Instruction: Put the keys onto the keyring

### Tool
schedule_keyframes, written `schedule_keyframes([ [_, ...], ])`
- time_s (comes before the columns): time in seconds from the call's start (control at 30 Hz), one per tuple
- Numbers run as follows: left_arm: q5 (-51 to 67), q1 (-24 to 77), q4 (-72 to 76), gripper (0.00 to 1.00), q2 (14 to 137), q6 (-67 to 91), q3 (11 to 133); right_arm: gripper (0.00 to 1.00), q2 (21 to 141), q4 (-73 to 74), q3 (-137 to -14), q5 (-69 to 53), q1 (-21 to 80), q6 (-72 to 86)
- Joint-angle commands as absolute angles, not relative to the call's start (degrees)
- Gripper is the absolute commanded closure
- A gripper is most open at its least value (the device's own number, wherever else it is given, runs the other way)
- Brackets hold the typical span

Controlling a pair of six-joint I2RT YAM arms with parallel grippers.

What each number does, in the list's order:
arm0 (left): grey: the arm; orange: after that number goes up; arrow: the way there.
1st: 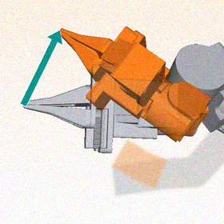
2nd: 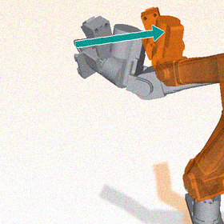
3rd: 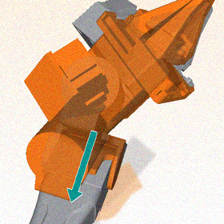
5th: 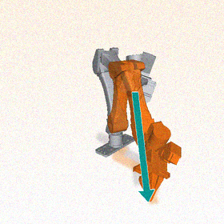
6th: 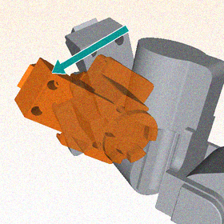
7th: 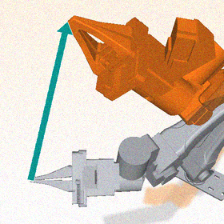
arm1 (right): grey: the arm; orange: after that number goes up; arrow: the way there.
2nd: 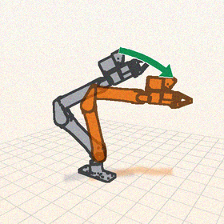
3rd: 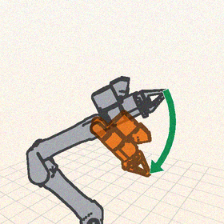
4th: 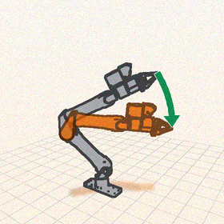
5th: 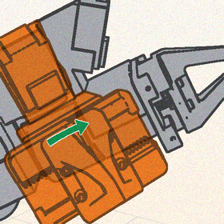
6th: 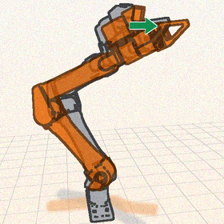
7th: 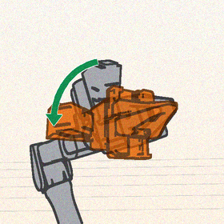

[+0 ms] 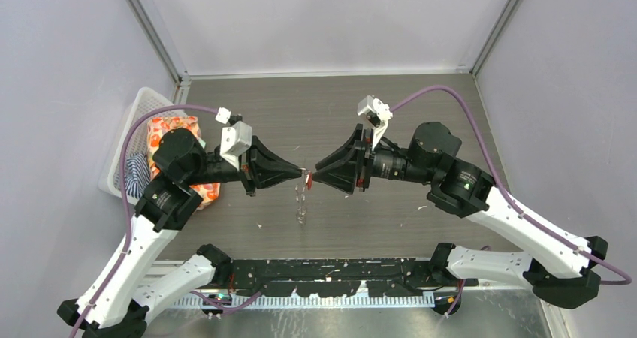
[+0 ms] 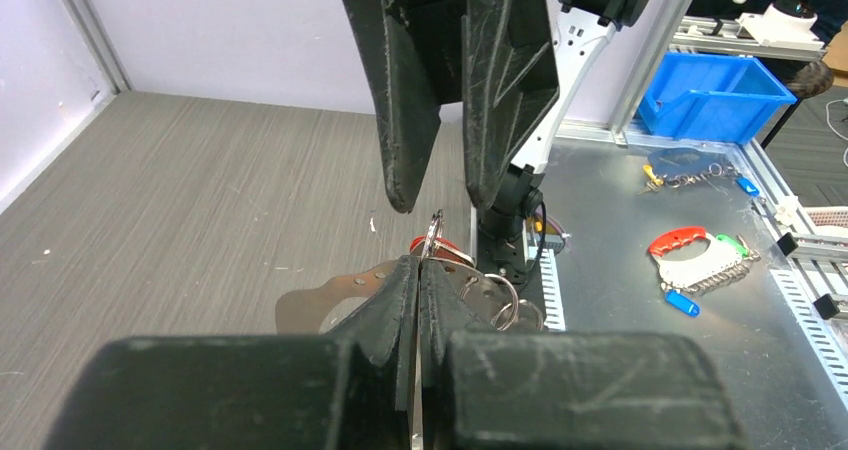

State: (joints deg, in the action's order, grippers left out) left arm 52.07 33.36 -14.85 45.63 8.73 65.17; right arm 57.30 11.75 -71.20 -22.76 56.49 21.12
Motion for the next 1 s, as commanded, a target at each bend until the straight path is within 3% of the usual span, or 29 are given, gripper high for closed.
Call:
schedule_keyframes([
  [0.0,53.3,33.5,-11.0,1.00,44.7,8.3,66.0,0.61,58.1,9.4,-73.8,-23.7,56.1,20.7],
  [0.57,51.7,33.6,-11.1,1.00,44.3,7.8,66.2,0.95,59.3,9.4,-74.0,-27.8,55.3,21.4],
  [0.97,50.7,33.5,-9.4,1.00,44.7,9.1,66.3,0.99,58.7,11.1,-72.8,-27.4,55.0,21.7],
])
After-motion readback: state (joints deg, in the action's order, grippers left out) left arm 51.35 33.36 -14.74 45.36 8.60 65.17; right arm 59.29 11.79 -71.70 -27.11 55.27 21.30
